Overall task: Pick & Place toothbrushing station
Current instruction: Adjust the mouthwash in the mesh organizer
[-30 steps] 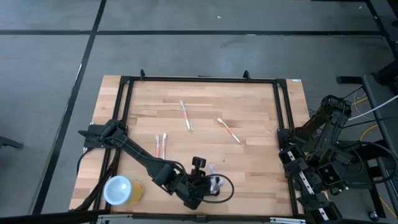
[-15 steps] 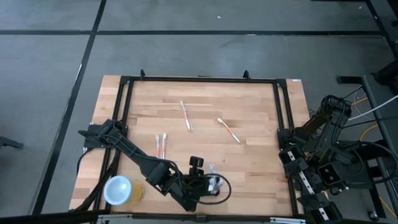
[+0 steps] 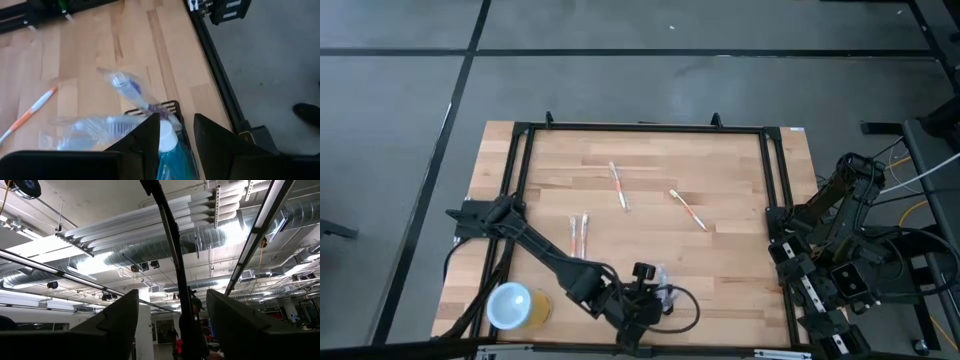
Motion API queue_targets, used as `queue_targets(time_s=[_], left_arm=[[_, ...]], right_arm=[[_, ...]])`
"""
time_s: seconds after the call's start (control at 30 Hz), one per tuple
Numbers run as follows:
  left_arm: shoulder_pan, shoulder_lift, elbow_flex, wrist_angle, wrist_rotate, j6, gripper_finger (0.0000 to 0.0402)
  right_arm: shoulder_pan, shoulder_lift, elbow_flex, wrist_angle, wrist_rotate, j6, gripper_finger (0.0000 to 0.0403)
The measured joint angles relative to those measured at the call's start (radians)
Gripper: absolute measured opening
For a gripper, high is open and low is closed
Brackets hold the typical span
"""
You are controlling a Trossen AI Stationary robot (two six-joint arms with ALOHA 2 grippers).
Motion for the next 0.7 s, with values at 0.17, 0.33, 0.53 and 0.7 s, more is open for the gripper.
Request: queue_targets(time_s=[0.17,0.33,0.53,0.7], left_arm=[[0.017,0.009,0.000,0.001,0.027,0.010,0.0121],[0.025,0.026,0.000,0.011,0.062,0.014,0.0125],[0.024,0.050,0.000,0.026,0.090,0.015,0.0124],[0.025,0.055,0.000,0.022,0.090,0.025,0.0127]], right_arm=[[0.000,0.000,0.000,0.000,0.000,0.003,0.0235],[0.000,0.000,0.000,0.000,0.000,0.003,0.0235],[0.007,0.000,0.000,0.000,0.000,0.002,0.0235],[0.015,0.000,0.000,0.000,0.000,-0.001,0.0235]])
